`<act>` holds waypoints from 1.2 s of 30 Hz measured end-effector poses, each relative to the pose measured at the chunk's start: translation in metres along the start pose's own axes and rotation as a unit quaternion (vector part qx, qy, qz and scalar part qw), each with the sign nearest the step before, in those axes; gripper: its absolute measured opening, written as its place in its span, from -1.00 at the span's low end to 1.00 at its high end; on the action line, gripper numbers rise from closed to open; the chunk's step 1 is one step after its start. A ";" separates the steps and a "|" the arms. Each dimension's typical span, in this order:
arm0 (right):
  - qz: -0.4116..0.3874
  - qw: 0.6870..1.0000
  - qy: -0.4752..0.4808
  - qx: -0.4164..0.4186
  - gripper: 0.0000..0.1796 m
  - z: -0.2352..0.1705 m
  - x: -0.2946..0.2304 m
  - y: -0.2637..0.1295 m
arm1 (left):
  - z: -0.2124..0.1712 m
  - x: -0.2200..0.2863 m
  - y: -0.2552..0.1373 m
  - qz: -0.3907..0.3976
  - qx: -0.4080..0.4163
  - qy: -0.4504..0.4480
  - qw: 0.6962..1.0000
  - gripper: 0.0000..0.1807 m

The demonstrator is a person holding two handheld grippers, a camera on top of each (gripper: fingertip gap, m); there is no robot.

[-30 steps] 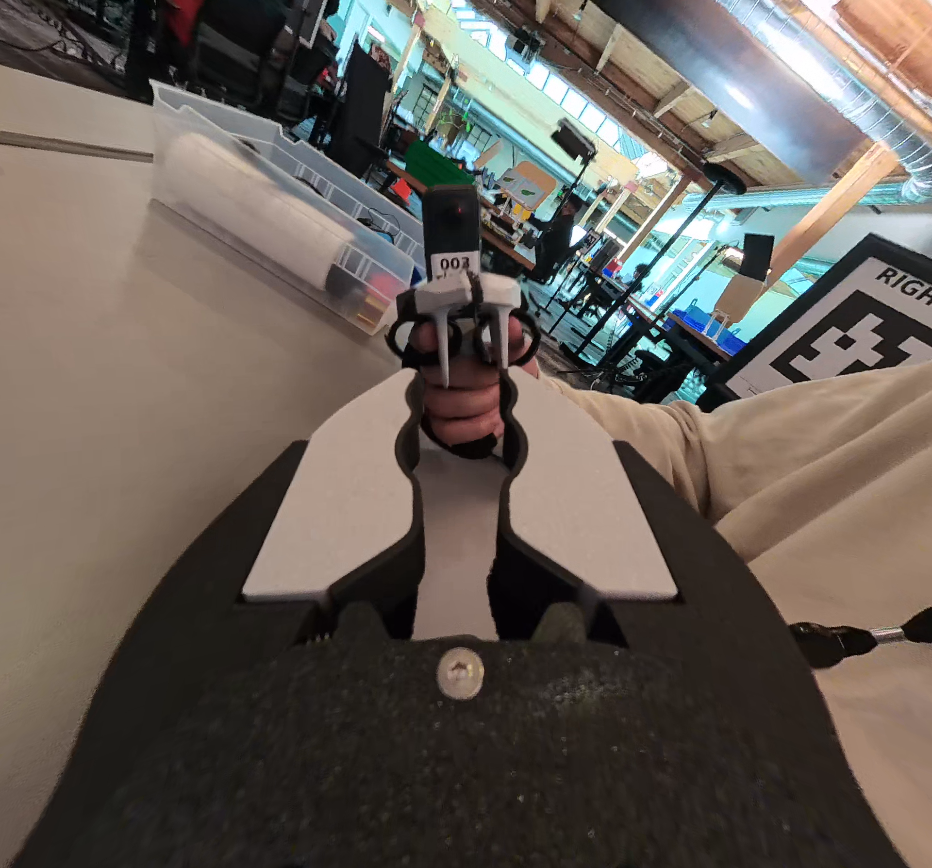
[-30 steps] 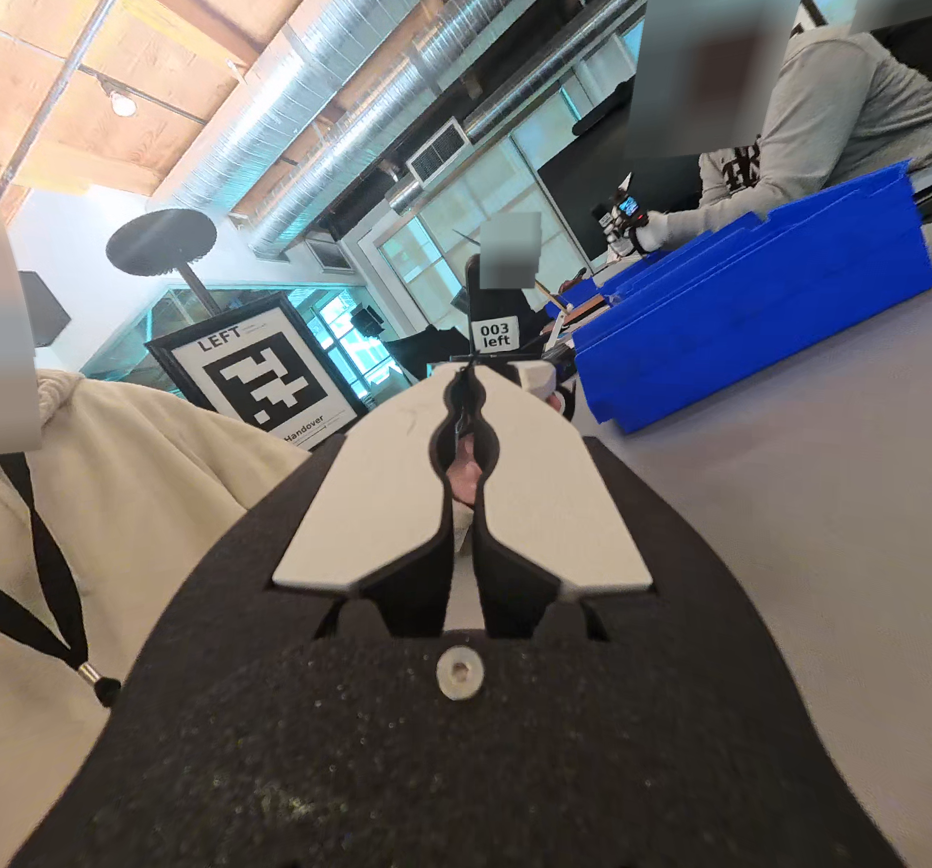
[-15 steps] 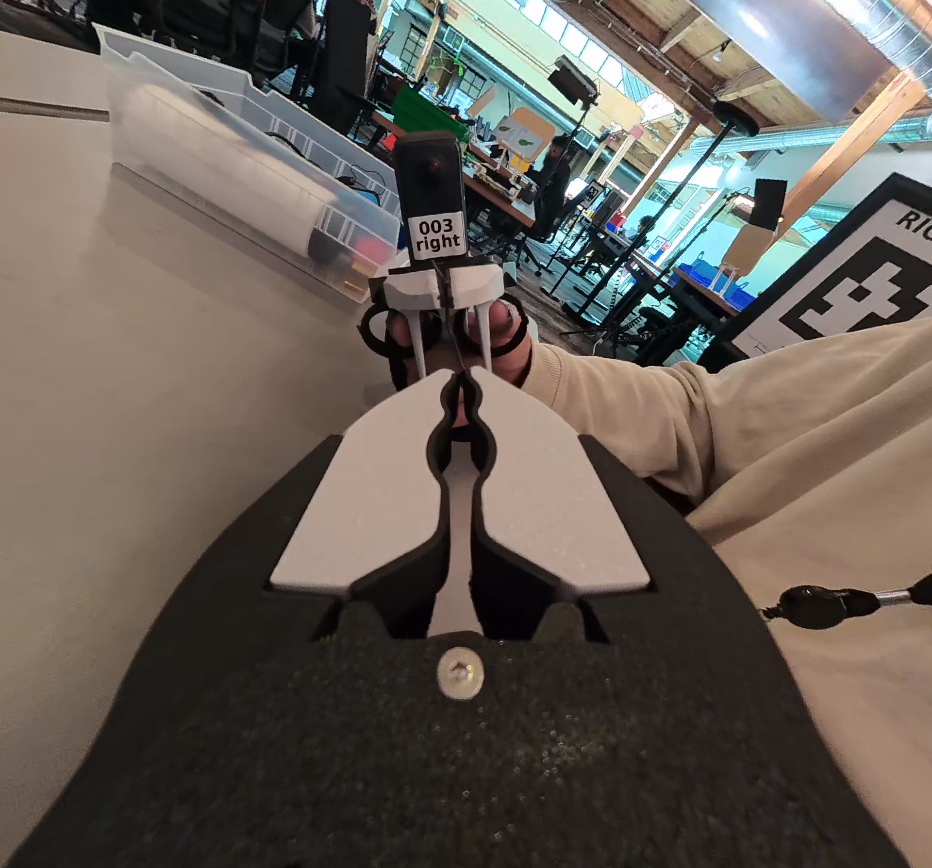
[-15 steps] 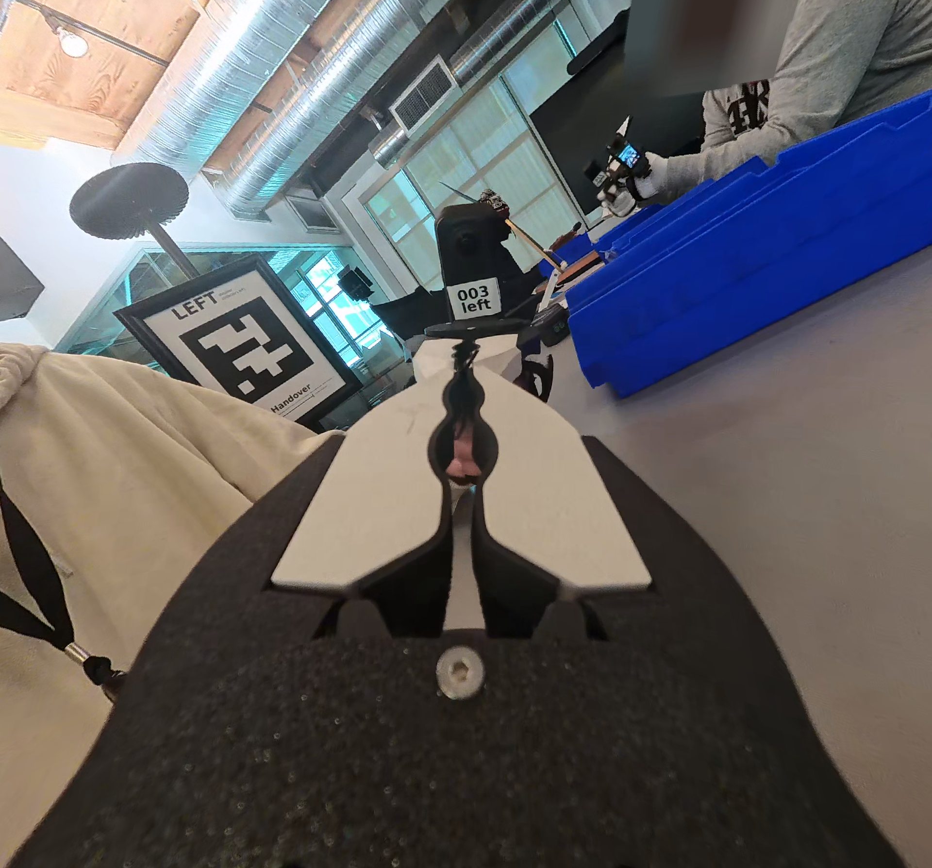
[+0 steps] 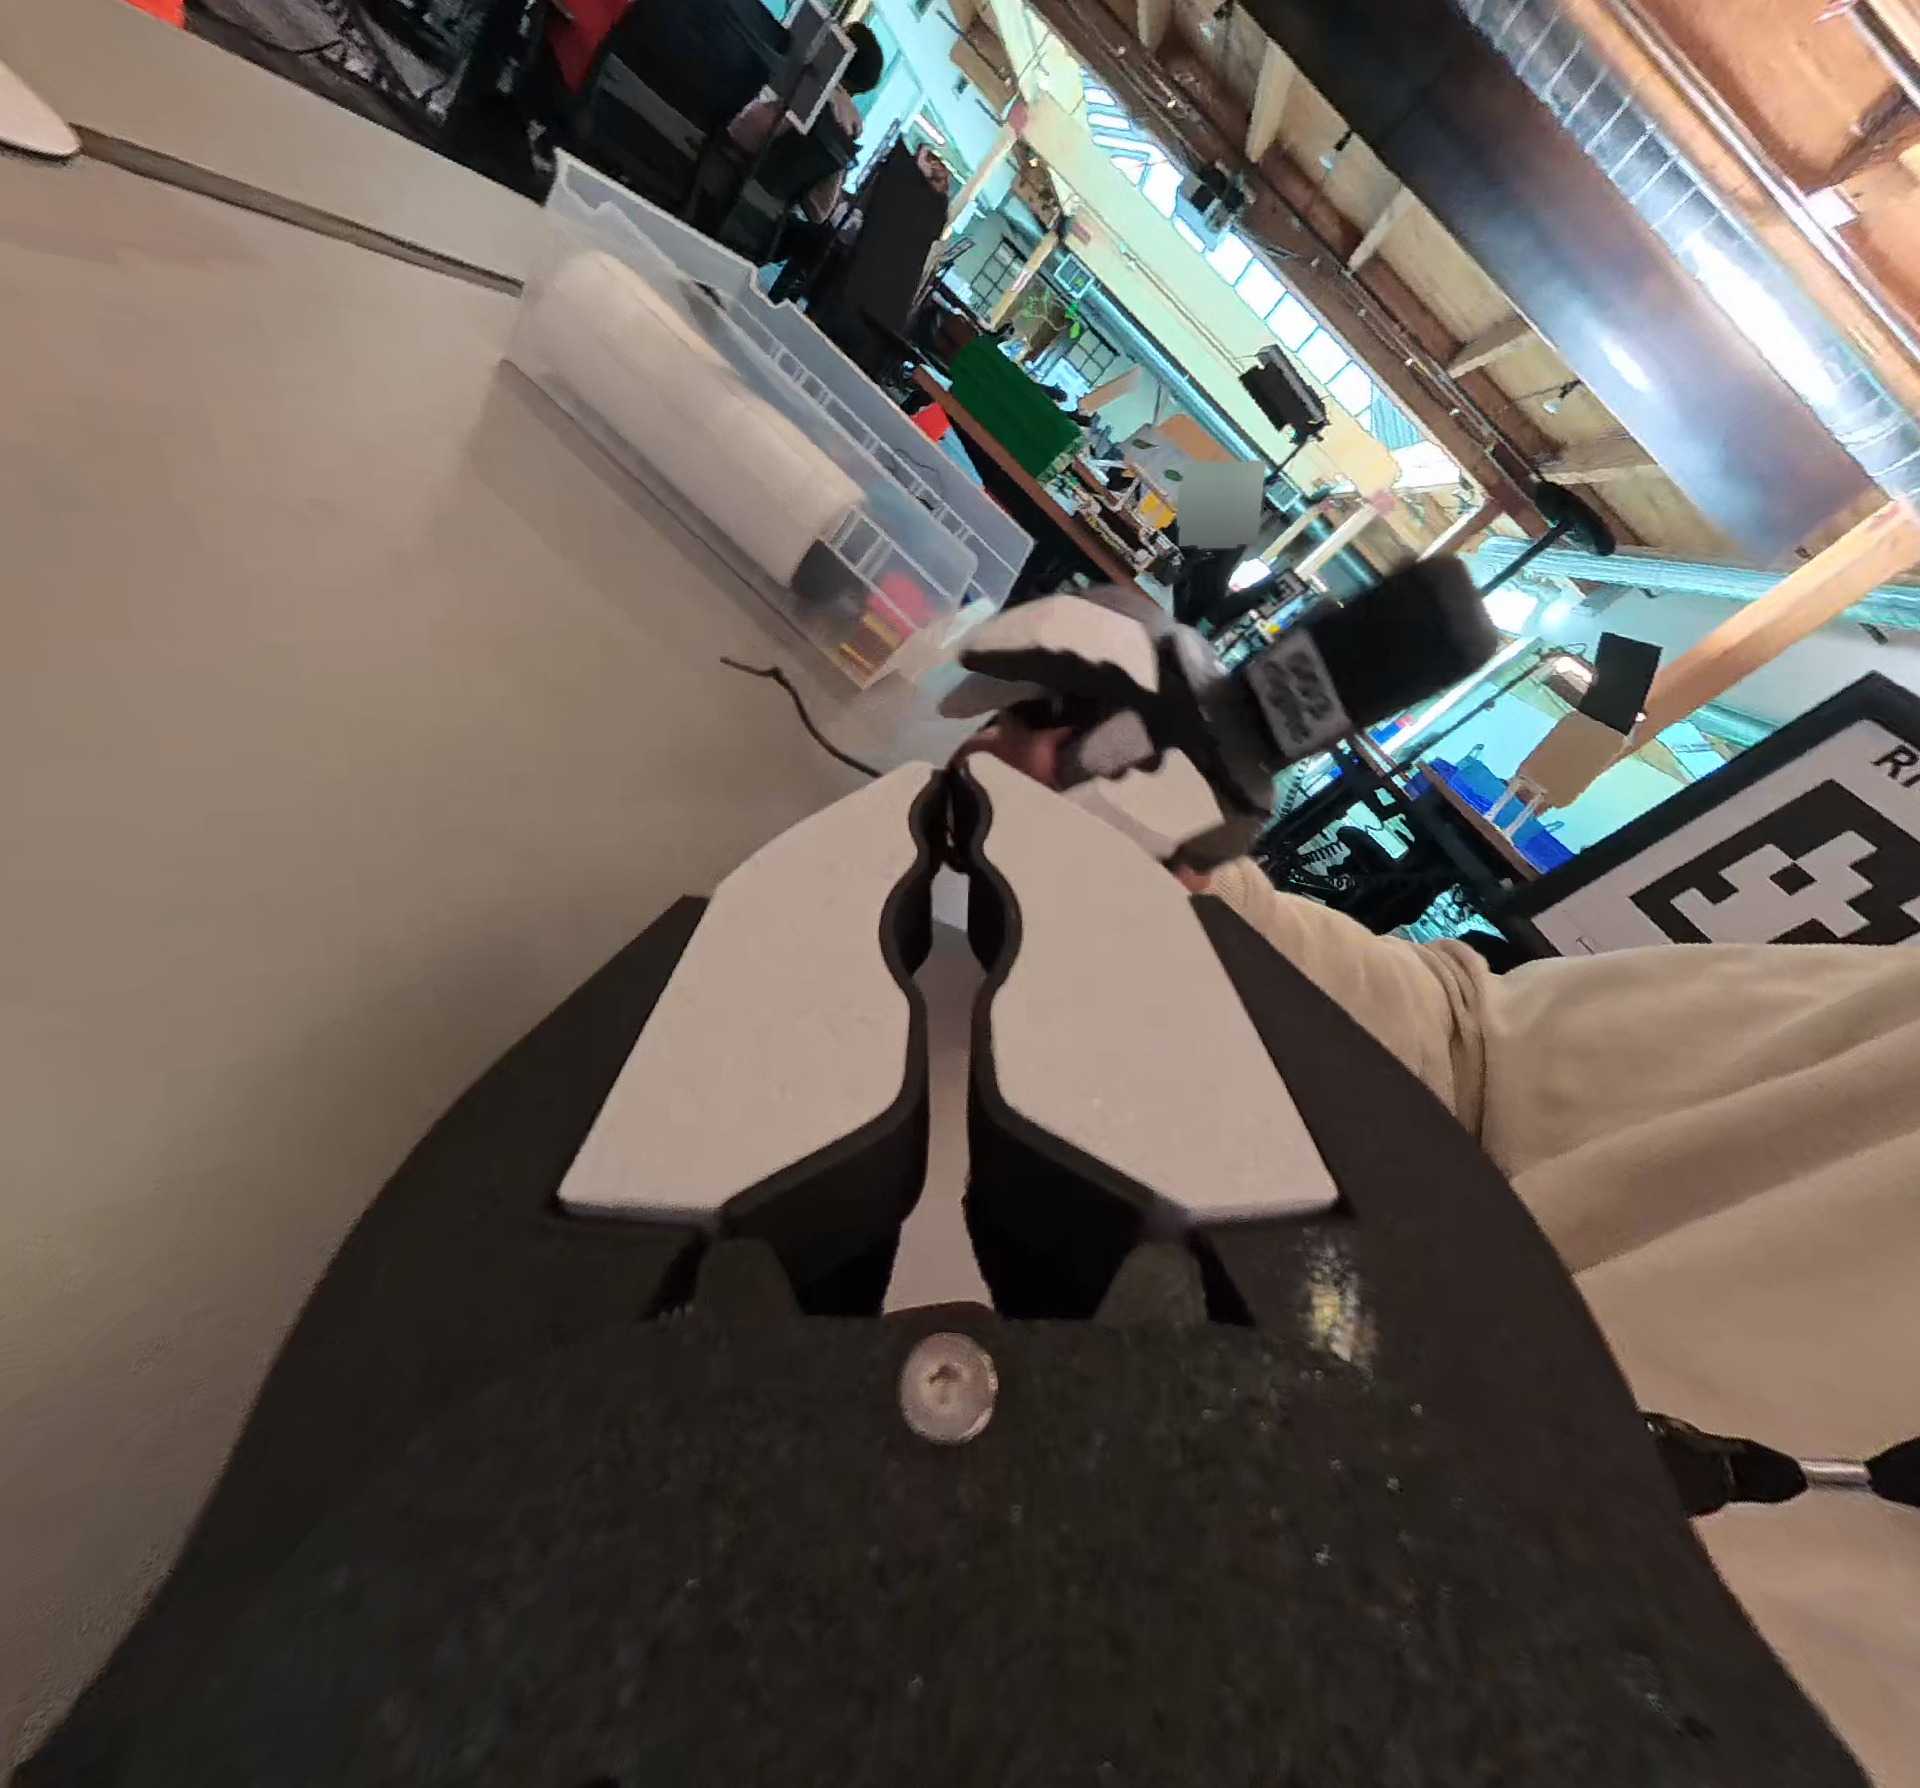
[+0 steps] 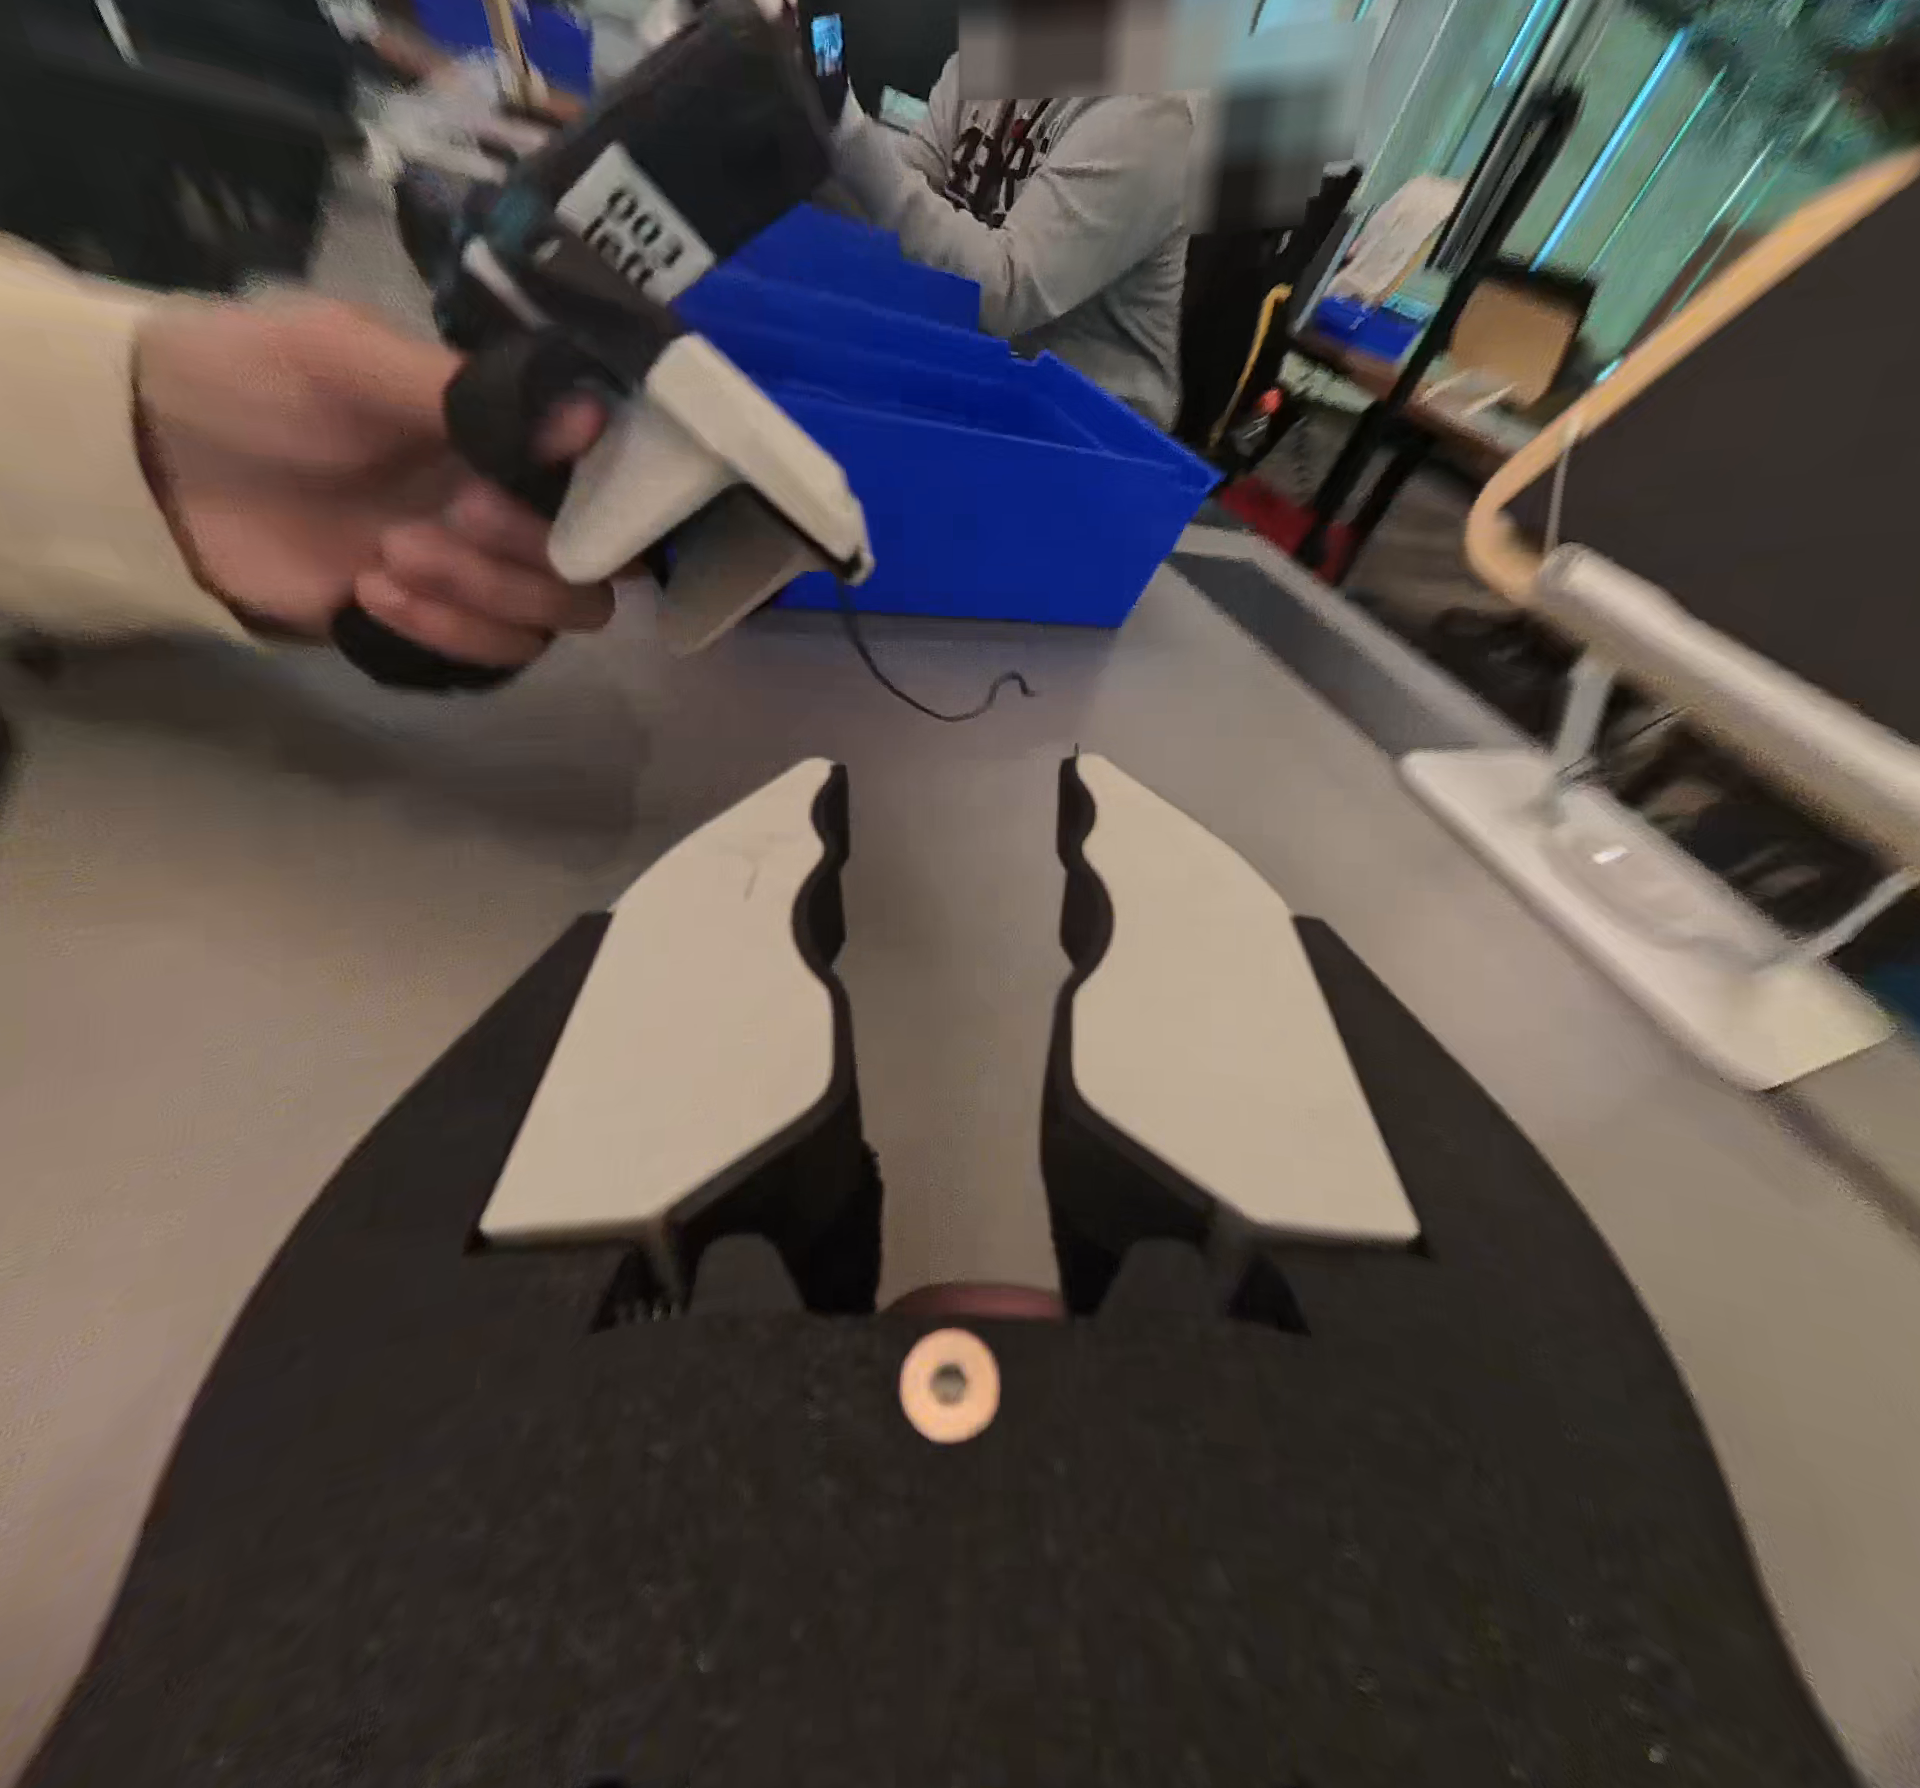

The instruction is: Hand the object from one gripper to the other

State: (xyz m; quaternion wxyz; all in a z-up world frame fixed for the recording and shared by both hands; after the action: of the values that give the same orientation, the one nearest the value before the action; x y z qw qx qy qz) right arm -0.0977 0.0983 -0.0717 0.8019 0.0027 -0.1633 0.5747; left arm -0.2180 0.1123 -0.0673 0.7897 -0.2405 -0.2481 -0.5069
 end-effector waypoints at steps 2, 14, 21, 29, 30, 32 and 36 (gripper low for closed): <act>-0.028 0.994 -0.099 -0.047 -0.61 0.001 -0.014 0.010 | 0.000 -0.003 0.000 0.005 0.003 -0.007 1.000 -1.00; -0.147 0.952 -0.253 -0.091 -0.88 0.000 -0.032 0.031 | -0.017 0.010 0.016 0.014 -0.038 0.036 0.998 -1.00; -0.141 0.958 -0.229 -0.104 -0.98 -0.006 -0.026 0.030 | -0.022 0.014 0.021 0.019 -0.046 0.056 0.997 -1.00; -0.010 1.000 0.021 0.017 -0.99 0.004 -0.016 0.012 | -0.003 0.007 0.003 0.009 -0.013 0.066 0.998 -0.74; 0.022 0.995 0.076 0.060 -1.00 0.008 -0.014 0.008 | 0.000 0.004 0.000 0.008 -0.011 0.056 0.998 -0.74; 0.081 0.970 0.177 0.146 -1.00 0.017 -0.010 0.000 | 0.001 0.001 -0.001 -0.012 -0.011 0.026 1.000 -0.73; 0.152 0.908 0.285 0.265 -1.00 0.030 -0.005 -0.009 | 0.001 0.022 0.001 -0.142 -0.001 -0.065 0.988 -0.63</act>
State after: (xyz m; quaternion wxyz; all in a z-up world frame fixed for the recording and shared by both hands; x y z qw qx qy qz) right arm -0.0990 0.0849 -0.0426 0.6865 0.0264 0.2327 0.6884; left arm -0.2091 0.0986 -0.0522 0.6917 -0.2358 -0.3301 -0.5975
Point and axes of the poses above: each gripper's, where its closed fingertips meet, y out along the fingers, z out of its top, x = y × z across the jaws, the point moved 4 cm from there along -y, back along the fingers, and after that the axes turned 12 degrees about z, right-handed, at the moved point
